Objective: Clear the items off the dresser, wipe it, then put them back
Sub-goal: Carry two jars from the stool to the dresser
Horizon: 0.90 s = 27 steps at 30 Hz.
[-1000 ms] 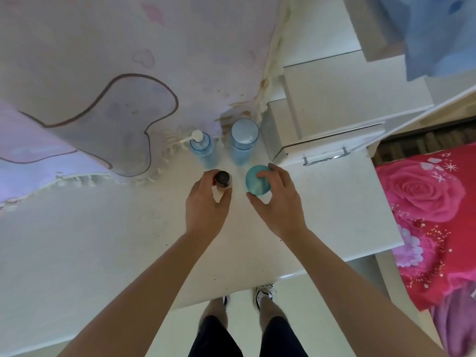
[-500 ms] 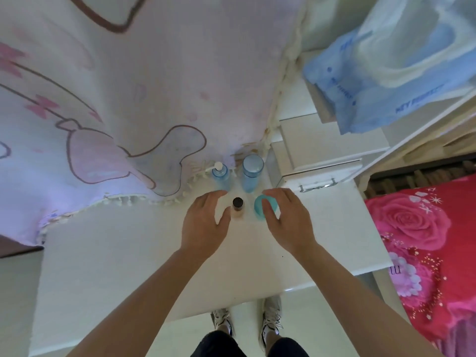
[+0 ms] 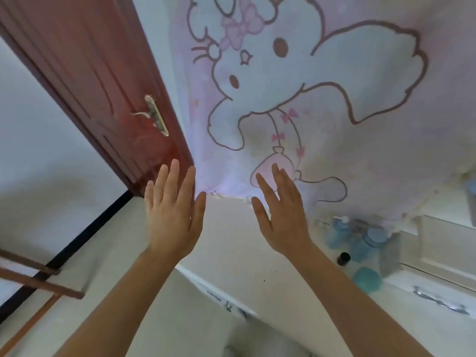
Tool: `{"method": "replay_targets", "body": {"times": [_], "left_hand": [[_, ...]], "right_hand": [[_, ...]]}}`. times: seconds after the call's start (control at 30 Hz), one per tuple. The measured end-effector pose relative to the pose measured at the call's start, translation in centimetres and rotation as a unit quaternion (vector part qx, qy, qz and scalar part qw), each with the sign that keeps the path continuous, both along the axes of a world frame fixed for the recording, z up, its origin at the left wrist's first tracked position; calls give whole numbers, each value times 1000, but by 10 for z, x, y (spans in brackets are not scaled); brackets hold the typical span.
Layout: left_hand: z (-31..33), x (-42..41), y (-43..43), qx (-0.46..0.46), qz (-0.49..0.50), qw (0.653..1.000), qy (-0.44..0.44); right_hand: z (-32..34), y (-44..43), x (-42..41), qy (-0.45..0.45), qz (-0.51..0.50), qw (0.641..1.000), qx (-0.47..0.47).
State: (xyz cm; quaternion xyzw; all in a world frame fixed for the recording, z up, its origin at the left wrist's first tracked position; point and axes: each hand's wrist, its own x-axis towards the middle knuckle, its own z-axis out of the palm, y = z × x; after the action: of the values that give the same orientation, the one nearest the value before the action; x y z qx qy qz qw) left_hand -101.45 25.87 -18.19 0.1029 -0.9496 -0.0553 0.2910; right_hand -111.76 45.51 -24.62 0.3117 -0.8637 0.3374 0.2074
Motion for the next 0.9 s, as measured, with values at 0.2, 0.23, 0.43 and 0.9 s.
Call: {"method": "replay_targets", "body": {"times": [0.2,0.23,0.43,0.9], "left_hand": [[33,140,-123,34,177,984,0],[38,167,-145,31,202,979,8],[60,336,-276,18,341,939,42],[46,546,-485,34,522,852,7]], "right_hand": [[38,-166,73,36,164,986,-12],[44,-196,88,48,186,981,-11],[76,-388,201,114,313,943,-5],[67,-695,389,93,478,873,23]]}}
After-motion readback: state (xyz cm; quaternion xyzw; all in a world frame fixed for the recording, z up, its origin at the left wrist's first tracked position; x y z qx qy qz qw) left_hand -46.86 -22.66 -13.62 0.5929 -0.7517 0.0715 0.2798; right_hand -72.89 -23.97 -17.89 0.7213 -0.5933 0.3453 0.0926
